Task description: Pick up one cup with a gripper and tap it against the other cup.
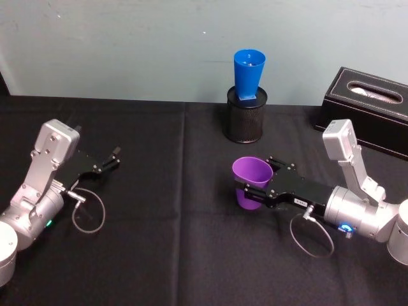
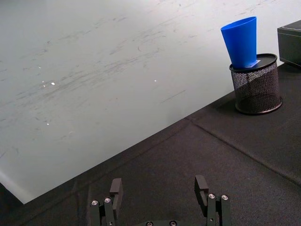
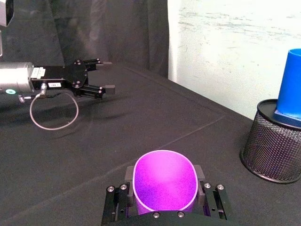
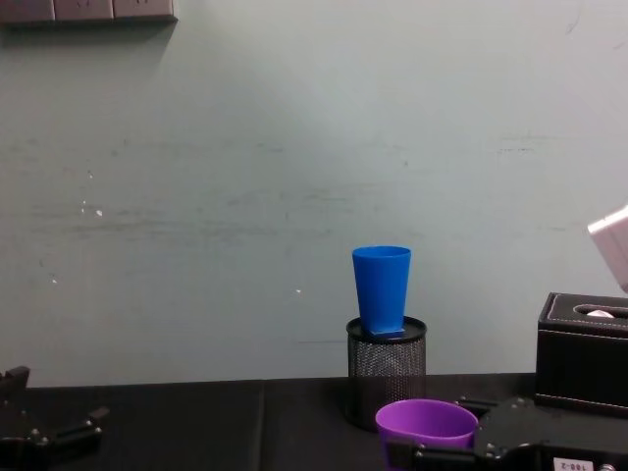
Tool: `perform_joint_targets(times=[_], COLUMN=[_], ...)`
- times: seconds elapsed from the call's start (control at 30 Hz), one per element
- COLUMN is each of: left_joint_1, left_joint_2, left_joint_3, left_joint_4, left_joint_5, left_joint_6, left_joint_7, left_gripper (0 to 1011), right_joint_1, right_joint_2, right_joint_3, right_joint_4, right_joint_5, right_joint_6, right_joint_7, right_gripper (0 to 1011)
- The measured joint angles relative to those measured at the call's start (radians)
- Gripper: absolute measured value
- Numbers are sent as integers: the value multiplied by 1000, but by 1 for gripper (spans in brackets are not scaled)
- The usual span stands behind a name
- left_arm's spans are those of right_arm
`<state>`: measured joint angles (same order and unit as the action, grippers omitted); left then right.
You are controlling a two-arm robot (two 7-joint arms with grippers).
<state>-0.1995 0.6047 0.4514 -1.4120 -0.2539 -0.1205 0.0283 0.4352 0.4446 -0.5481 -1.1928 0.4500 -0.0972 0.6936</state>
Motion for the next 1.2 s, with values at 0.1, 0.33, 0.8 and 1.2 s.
perform_joint_targets(times=[0.1, 0.33, 0.8, 1.2], left_joint_1=[0, 0, 0, 0], left_joint_2=[0, 0, 0, 0], left_joint_3=[0, 0, 0, 0], left_joint_4=[0, 0, 0, 0], left_joint_5=[0, 0, 0, 0], left_joint_6=[0, 0, 0, 0], left_joint_7=[0, 0, 0, 0], left_gripper=[1005, 1004, 1005, 1005], right_joint_1=[-1, -2, 3, 4], right_joint_2=[-2, -9, -26, -25], right_joint_3=[2, 5, 4, 3], right_joint_4=[7, 21, 59, 57], right_joint_5=[-5, -13, -25, -25], right_joint_6=[-5, -9, -12, -11], right_joint_7=[3, 7, 18, 18], right_gripper=[720, 720, 720, 720])
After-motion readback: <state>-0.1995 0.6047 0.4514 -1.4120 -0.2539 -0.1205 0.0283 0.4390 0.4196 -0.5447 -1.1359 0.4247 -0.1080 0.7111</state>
